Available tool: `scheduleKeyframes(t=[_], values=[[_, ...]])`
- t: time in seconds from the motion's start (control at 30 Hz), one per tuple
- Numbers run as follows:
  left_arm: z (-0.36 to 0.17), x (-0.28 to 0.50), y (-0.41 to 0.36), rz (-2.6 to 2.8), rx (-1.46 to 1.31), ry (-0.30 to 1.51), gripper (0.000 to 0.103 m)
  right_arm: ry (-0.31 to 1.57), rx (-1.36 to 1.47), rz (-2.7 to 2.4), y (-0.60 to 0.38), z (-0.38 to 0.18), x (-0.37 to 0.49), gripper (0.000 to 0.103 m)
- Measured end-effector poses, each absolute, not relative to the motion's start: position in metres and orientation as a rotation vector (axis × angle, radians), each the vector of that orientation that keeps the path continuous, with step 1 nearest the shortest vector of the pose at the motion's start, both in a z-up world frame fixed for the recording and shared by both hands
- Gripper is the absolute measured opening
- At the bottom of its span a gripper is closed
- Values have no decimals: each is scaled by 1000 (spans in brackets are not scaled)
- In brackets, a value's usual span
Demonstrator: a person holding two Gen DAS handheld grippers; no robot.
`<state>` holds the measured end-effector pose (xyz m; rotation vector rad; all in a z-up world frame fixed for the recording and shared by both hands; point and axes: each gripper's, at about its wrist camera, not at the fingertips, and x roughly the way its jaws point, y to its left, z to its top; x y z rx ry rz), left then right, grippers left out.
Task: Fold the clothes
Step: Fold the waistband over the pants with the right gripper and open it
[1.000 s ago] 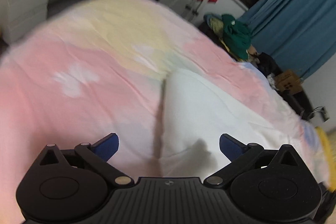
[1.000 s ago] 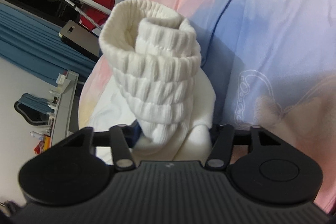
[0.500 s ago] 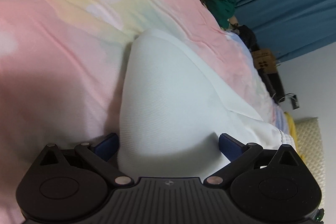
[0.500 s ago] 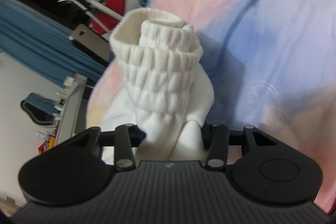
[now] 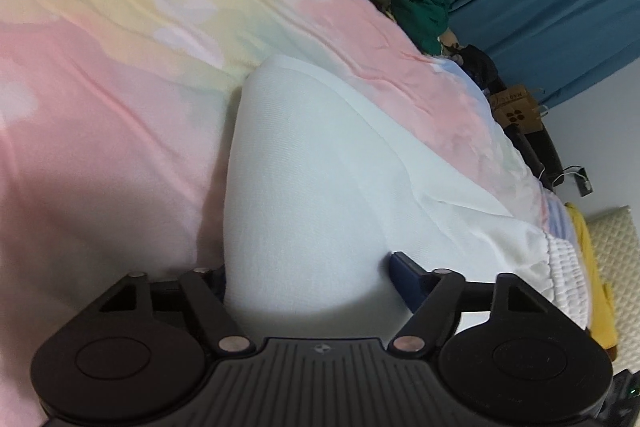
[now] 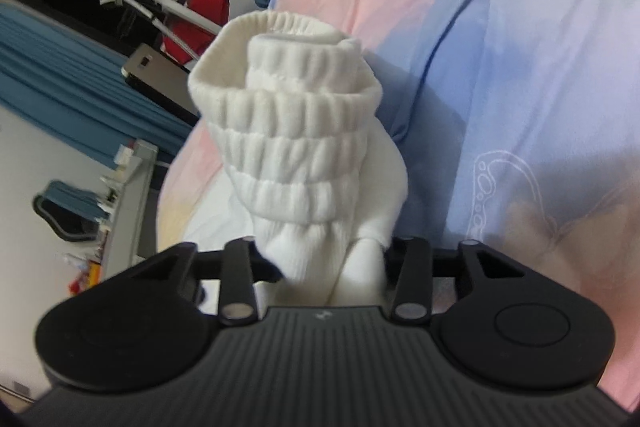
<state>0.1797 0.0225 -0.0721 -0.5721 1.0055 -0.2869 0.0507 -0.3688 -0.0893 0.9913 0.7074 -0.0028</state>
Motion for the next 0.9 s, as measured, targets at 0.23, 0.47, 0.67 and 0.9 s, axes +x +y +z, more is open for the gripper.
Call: scheduleKeyframes(t=[0.23,0.47,0.67,0.9], values=[[-45,163,5,-265,-482,936,53,661,963,-2,-366,-76,38,32],[-6,153,-21,-277,-504,961,45,565,976,14,-393,-37,18,31],[44,164,-98,-359,-480,938,44,466,1055,-14,-465,-7,0,31],[89,214,-254,-518,-429,920,44,320,1124,-85,-570,10,-13,31]])
